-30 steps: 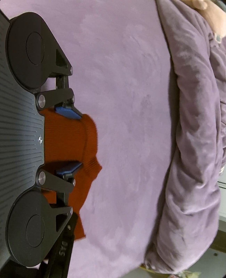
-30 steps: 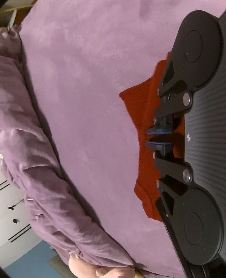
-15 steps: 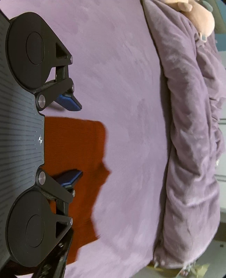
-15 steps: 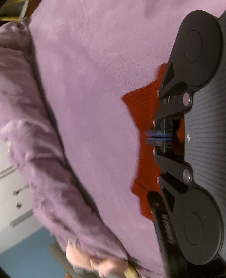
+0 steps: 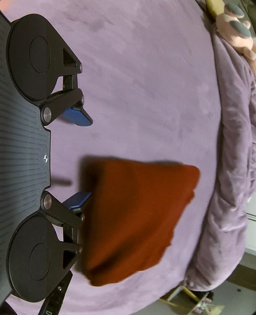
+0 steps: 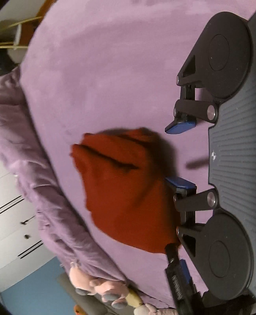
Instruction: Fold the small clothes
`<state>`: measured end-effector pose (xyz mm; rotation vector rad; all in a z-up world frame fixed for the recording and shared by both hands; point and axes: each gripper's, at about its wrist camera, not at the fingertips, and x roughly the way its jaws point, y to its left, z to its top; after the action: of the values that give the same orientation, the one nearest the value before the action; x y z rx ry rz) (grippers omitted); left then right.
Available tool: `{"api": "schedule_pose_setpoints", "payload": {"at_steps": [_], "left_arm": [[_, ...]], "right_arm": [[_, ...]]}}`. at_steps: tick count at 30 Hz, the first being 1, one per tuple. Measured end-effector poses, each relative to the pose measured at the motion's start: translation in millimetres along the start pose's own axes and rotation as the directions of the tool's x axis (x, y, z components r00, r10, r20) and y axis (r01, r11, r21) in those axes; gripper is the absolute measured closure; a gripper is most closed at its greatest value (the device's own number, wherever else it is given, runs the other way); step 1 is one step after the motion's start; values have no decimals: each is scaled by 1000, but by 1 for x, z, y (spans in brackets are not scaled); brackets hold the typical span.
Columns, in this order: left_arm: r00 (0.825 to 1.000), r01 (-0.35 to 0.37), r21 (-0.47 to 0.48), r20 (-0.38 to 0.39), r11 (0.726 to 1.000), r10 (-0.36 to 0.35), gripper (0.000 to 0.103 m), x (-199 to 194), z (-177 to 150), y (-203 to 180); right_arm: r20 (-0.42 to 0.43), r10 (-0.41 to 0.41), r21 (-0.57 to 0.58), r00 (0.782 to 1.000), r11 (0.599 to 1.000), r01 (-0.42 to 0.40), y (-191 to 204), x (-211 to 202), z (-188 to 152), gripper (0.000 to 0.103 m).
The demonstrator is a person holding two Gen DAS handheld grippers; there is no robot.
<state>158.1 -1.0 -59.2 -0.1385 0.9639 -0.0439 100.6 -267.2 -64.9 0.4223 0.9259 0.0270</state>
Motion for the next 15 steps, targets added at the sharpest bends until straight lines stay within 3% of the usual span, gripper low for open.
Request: {"api": "schedule_pose_setpoints", "payload": {"at_steps": [1,3,8,11,15], "left_arm": [[1000,0,-9,3,1000,0,23,-7,-3,2],[1000,2,-28,3,1000,-2,14,-18,-6,5],[998,-62,43,-1,997,62,12,-35,-6,3],[996,-93,83,14,992,92,7,-43,-2,-1],[992,-128,115,12,985,127,7,-49,2,-5]], "right_arm": [[-18,-26,-11,1000,1000,25,4,-1,-4,31],[-52,-62,-57,997,997,59,12,-5,-12,22],[-111,-127,-151,986,982,109,32,-12,-24,16],[-104,-130,-173,986,979,111,46,-17,-21,4],[-83,-187,-217,979,962,166,66,-19,-12,4]]}}
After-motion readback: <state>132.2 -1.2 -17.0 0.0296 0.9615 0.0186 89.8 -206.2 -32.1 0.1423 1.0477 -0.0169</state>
